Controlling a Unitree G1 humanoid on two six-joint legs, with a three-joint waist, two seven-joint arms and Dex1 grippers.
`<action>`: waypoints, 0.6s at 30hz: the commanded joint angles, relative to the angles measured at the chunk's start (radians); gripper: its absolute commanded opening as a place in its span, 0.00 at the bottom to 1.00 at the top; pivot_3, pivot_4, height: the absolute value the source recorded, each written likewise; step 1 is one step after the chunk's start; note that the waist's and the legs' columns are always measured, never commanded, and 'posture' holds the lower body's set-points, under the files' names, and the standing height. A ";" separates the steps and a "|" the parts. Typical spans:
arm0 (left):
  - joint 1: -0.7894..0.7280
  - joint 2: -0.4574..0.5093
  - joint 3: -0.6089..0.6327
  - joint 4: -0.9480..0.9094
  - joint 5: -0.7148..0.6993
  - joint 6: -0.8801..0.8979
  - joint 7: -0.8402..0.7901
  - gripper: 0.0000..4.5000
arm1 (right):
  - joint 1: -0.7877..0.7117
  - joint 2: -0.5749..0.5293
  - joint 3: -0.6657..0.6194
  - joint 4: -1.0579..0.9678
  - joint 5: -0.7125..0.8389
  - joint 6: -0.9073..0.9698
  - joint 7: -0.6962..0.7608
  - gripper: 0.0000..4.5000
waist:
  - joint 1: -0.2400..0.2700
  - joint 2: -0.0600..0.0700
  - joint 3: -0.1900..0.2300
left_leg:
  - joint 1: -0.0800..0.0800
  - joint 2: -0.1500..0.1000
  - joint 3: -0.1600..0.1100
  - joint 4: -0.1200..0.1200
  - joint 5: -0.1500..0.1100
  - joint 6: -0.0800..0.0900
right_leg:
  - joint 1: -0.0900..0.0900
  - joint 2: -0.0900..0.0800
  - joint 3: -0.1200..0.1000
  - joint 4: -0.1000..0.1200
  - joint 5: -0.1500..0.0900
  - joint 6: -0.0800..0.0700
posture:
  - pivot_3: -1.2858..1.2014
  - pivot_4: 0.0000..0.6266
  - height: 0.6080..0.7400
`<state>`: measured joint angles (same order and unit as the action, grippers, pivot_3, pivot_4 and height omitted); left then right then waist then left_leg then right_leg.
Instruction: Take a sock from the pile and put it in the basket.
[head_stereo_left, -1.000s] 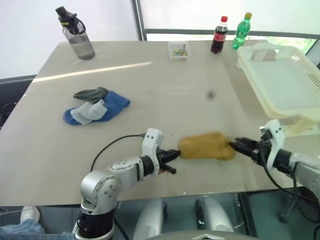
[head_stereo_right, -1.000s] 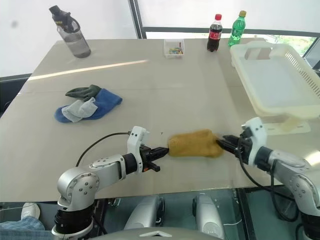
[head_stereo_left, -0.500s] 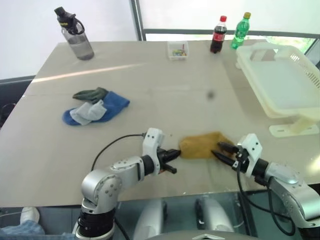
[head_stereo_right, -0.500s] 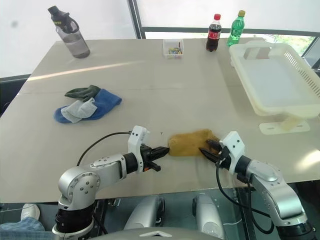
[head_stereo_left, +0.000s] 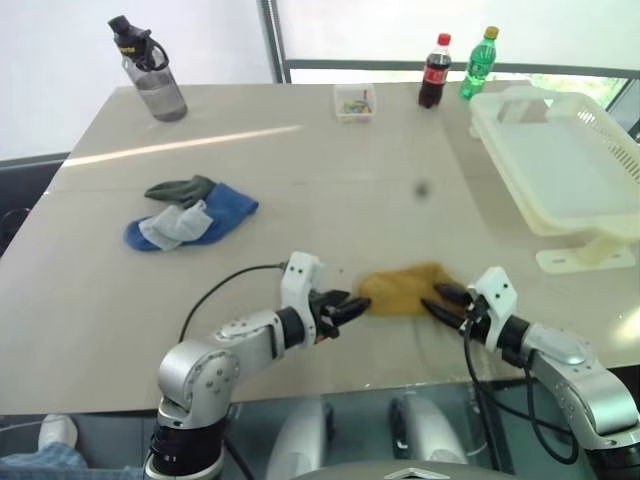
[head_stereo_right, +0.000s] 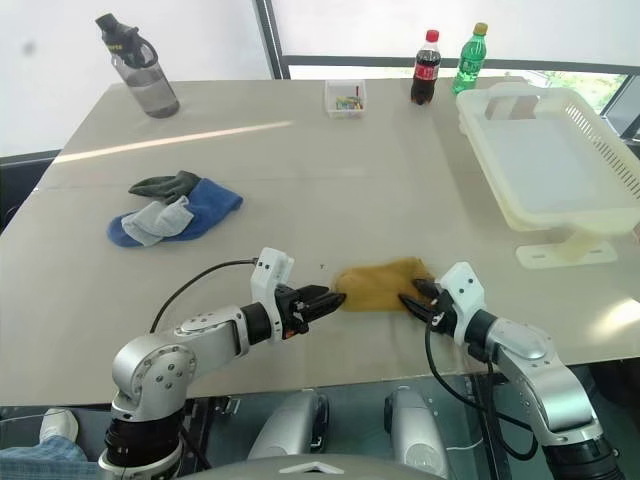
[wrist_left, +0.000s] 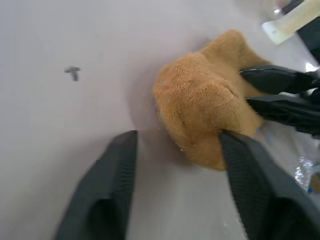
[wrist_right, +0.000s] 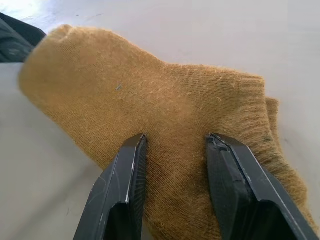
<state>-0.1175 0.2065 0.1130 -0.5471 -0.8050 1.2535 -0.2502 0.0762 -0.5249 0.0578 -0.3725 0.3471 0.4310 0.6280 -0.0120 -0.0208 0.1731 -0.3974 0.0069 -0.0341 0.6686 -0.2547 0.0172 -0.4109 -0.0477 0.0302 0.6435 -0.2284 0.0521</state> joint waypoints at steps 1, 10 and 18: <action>-0.018 -0.043 0.138 0.017 -0.138 0.069 0.040 0.59 | 0.012 0.007 0.017 0.003 -0.005 0.031 -0.005 0.42 | 0.000 0.000 0.000 | 0.000 0.000 0.000 0.000 0.000 0.000 | 0.000 0.000 0.000 0.000 0.000 0.000 | 0.52 0.24 1.00; -0.052 -0.022 0.172 0.106 -0.166 0.206 0.110 0.59 | 0.025 0.030 0.024 -0.004 -0.015 0.028 -0.018 0.42 | 0.000 -0.002 -0.002 | 0.001 0.000 0.000 0.000 0.000 0.000 | 0.001 0.001 0.000 0.000 0.000 0.000 | 0.52 0.24 1.00; -0.119 -0.085 0.144 0.228 -0.148 0.241 0.126 0.59 | 0.025 0.045 0.025 -0.011 -0.020 0.026 -0.031 0.42 | 0.001 -0.003 -0.009 | 0.002 -0.001 0.000 0.000 0.000 0.000 | 0.002 0.000 0.000 0.001 0.000 0.000 | 0.52 0.24 1.00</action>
<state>-0.2499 0.1295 0.2948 -0.3589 -0.9655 1.4577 -0.1352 0.0915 -0.4839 0.0613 -0.3806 0.3299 0.4359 0.5991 -0.0111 -0.0235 0.1641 -0.3954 0.0059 -0.0342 0.6686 -0.2546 0.0171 -0.4091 -0.0473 0.0301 0.6440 -0.2282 0.0519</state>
